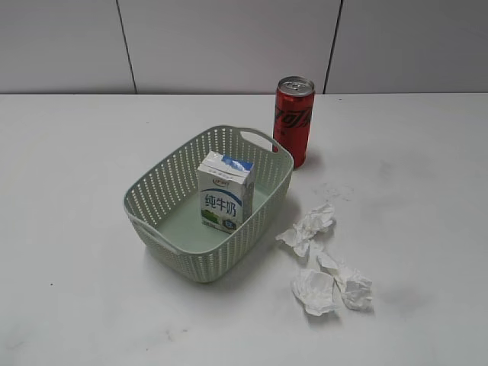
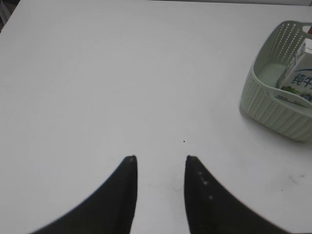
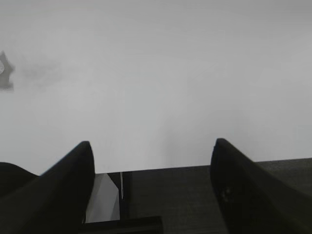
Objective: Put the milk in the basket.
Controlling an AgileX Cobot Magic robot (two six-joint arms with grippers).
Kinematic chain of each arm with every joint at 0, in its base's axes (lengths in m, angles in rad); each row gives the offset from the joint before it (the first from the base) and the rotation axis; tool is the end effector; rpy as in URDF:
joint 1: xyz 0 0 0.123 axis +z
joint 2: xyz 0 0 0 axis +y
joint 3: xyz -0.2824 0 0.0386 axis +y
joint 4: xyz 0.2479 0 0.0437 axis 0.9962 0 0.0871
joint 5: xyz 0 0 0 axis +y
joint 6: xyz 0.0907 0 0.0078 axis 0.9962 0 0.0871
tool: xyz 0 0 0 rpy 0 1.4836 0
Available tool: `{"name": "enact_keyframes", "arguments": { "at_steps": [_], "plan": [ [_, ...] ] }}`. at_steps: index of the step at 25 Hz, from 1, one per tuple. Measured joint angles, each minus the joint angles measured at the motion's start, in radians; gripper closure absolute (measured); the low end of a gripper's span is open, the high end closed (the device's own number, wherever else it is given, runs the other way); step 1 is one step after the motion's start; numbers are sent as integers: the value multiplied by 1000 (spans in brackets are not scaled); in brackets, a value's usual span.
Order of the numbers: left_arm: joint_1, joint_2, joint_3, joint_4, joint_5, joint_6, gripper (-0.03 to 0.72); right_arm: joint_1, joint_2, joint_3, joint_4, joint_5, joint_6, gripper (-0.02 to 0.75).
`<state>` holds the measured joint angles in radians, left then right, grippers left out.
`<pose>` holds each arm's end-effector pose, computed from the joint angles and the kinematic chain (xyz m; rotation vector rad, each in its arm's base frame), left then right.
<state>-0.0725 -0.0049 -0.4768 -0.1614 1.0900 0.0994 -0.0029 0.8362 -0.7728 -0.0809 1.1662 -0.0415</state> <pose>-0.0057 -0.0126 0.2692 0.1876 2.0772 -0.1785 0.1272 -0.0071 0.3038 -0.0736 2.7117 -0.1234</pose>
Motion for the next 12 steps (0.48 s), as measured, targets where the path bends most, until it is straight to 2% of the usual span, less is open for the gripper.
{"name": "enact_keyframes", "arguments": {
  "at_steps": [7,12],
  "plan": [
    [0,0,0,0,0,0,452,0,-297,201,1,-26,0,148],
    [0,0,0,0,0,0,452,0,-440,240,1,-58,-1,158]
  ]
}}
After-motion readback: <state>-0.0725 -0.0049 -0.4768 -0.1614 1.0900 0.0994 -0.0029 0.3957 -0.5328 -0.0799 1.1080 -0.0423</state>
